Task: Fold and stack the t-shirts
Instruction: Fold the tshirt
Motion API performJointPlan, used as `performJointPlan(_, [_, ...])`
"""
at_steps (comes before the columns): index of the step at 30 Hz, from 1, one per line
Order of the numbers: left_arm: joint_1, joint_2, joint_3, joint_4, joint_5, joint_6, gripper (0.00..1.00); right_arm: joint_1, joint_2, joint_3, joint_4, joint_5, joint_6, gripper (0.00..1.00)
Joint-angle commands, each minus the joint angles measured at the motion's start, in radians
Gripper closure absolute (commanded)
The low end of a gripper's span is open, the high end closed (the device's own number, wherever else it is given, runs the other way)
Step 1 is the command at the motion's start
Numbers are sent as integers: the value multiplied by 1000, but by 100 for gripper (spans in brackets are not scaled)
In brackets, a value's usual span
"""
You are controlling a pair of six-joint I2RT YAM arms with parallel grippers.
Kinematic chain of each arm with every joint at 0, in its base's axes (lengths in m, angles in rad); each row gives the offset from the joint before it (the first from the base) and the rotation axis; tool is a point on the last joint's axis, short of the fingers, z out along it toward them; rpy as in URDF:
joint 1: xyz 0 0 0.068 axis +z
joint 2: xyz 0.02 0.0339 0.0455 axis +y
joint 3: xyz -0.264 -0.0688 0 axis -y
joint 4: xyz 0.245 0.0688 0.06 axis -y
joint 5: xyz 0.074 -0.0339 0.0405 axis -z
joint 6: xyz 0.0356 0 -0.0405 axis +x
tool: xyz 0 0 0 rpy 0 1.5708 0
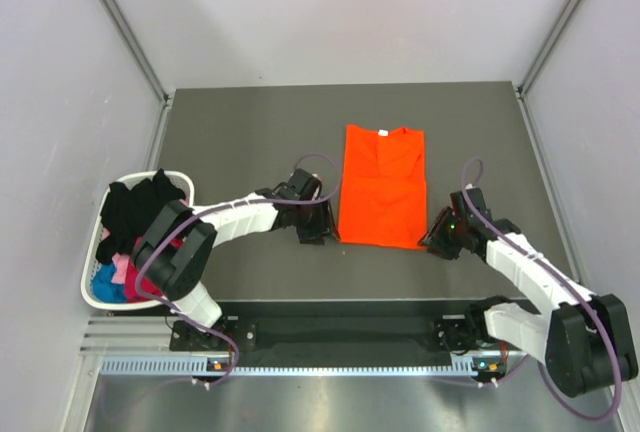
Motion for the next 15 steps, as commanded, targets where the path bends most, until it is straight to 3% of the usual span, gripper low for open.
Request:
performJointPlan(1, [1,-55,-44,135,-4,-76,46,-14,-66,-20,3,94,66,65])
performJointPlan(15, [-1,19,-80,230,27,-131,54,-16,-125,-146,136,81,172,66])
